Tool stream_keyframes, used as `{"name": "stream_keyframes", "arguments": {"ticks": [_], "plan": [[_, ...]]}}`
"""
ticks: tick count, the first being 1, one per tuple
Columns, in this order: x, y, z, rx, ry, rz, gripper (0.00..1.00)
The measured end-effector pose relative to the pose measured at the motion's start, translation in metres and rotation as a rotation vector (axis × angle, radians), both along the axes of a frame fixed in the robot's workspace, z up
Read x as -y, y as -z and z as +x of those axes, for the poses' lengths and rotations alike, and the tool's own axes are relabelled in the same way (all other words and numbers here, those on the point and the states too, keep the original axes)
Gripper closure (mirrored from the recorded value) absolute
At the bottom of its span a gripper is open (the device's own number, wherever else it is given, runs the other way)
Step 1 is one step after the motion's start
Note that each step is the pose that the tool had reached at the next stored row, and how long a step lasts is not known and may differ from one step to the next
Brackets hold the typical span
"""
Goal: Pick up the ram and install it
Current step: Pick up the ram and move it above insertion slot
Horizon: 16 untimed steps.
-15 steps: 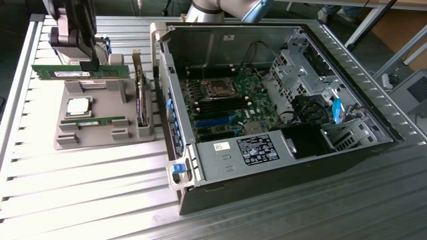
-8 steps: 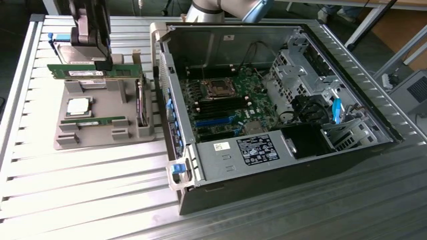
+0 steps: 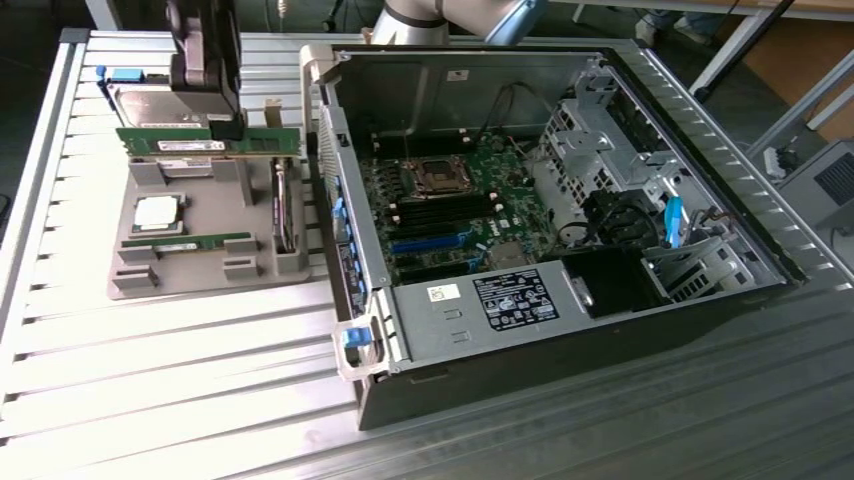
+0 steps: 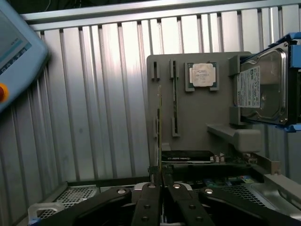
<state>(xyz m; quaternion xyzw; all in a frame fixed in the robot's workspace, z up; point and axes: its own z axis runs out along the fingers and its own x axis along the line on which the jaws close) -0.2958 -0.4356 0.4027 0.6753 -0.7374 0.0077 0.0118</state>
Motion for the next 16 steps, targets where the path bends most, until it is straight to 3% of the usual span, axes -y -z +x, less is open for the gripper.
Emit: {"name": "stream_keyframes", "arguments": {"ticks": [16], "plan": [[0.0000, 0.0000, 0.027, 0.0000, 0.000, 0.0000, 0.89]]}}
